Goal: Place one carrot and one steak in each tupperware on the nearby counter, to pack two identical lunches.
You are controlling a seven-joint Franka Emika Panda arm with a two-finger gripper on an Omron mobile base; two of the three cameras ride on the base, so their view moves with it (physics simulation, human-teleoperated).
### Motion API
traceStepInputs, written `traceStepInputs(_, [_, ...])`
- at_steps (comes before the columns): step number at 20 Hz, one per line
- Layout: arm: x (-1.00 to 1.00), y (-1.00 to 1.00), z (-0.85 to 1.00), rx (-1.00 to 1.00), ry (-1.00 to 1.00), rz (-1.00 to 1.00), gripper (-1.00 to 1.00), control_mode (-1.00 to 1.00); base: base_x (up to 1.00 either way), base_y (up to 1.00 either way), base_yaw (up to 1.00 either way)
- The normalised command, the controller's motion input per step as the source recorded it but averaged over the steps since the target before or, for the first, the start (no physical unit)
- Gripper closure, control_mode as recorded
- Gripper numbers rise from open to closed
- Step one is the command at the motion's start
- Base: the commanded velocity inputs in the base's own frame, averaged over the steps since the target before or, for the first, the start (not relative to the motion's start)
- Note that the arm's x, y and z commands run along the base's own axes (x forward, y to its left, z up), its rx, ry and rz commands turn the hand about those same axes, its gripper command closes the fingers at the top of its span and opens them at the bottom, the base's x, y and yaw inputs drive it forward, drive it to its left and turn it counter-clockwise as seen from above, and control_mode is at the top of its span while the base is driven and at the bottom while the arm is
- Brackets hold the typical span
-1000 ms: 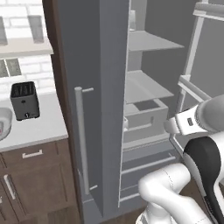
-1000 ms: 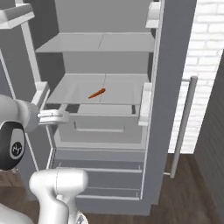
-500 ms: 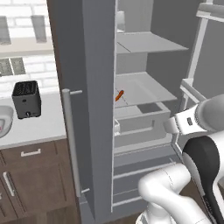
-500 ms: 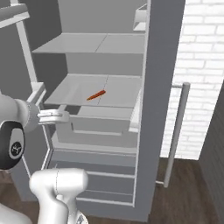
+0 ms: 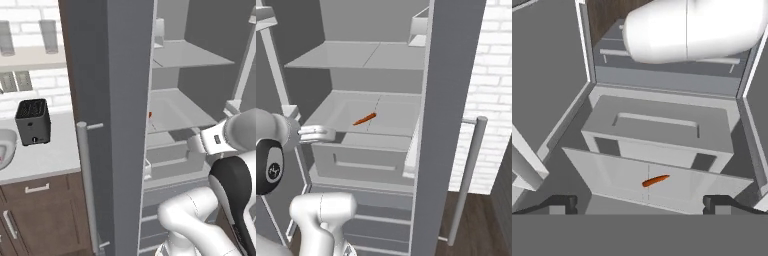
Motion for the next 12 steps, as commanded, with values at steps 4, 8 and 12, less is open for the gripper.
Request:
traceStepInputs(4, [0.00, 0.00, -0.12, 0.00, 0.00, 0.02, -1.00, -1.00, 0.17, 0.00, 0.06])
traceStepInputs(8, [0.13, 0.00, -0.44, 0.00, -0.02, 0.05, -1.00, -1.00, 0.00, 0.00, 0.00])
traceStepInputs(12, [0.62, 0.01, -0.18, 0.04, 0.00, 0.00, -1.00, -1.00, 0.00, 0.00, 0.00])
